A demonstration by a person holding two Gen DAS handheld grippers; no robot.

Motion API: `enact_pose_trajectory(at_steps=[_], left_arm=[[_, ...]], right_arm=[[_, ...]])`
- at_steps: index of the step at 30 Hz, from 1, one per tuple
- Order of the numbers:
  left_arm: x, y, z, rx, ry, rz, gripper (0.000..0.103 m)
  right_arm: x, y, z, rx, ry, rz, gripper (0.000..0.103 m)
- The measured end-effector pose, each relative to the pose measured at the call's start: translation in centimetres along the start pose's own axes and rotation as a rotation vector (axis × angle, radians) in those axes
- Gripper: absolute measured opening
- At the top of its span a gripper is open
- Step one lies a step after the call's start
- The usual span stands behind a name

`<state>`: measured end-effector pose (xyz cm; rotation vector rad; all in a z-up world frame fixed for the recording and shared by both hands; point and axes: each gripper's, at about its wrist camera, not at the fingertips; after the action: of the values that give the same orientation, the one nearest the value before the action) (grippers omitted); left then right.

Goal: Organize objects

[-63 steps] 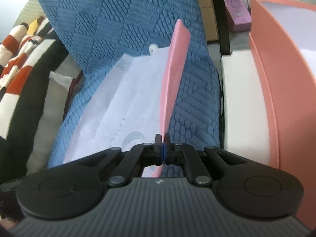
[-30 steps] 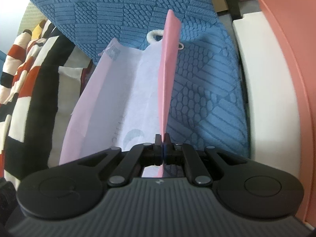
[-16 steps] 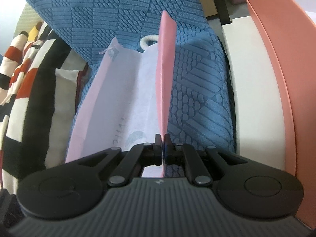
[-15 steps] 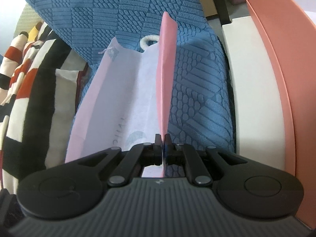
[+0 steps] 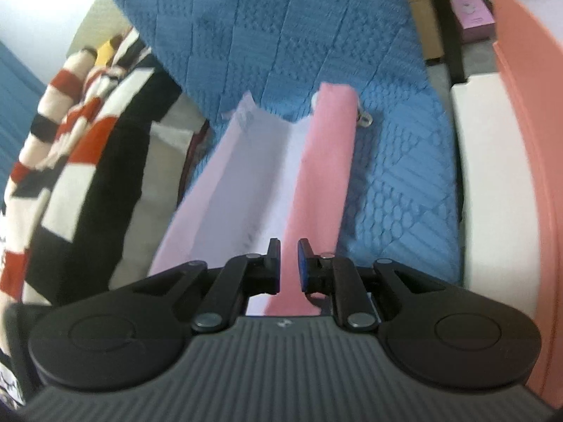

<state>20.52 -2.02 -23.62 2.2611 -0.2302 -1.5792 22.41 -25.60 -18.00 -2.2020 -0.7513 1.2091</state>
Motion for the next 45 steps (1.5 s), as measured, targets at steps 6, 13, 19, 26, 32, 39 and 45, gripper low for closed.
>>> enact_pose_trajectory(at_steps=[6,13,19,26,32,39,45], left_arm=[[0.4,-0.8,-0.7,-0.049,-0.026,0.015,0.009],[-0.7,-1.0,-1.1,-0.031,-0.002,-0.025,0.009],[-3.1,-1.1,-1.4,0.005,0.073,-0.078,0.009],[-3.5,-0.8,-1.6,0.067,0.075,-0.102,0.009],[-2.0,-0.2,-1.5,0.147,0.027,-0.185,0.009],[-1.9,-0.8,-1.8,0.152,0.010,-0.177,0.009],[-1.9,-1.5,-2.0,0.113,-0.011,-0.147,0.009]], right_arm=[[2.2,0.5,0.5,0.009,-0.062,-0.015,0.012],[3.9,0.1,1.1,-0.024,-0.107,0.028,0.012],[4.0,0.1,1.2,-0.009,-0.103,0.038,0.008],[4.4,-0.7,1.1,-0.021,-0.104,0.070,0.008],[4.2,-0.6,0.2,-0.020,-0.061,0.083,0.015],[3.7,0.5,-1.3,0.014,0.028,0.122,0.039],[4.8,1.6,-1.3,0.125,0.023,0.056,0.038]])
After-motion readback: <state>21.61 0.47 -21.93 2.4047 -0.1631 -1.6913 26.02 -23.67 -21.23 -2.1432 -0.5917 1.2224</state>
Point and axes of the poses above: each gripper's, at about its wrist camera, not at the fingertips, and x roughly the way its jaws point, y to its right, z to its underside, and after that the axes turned 13 degrees about -z, right-handed
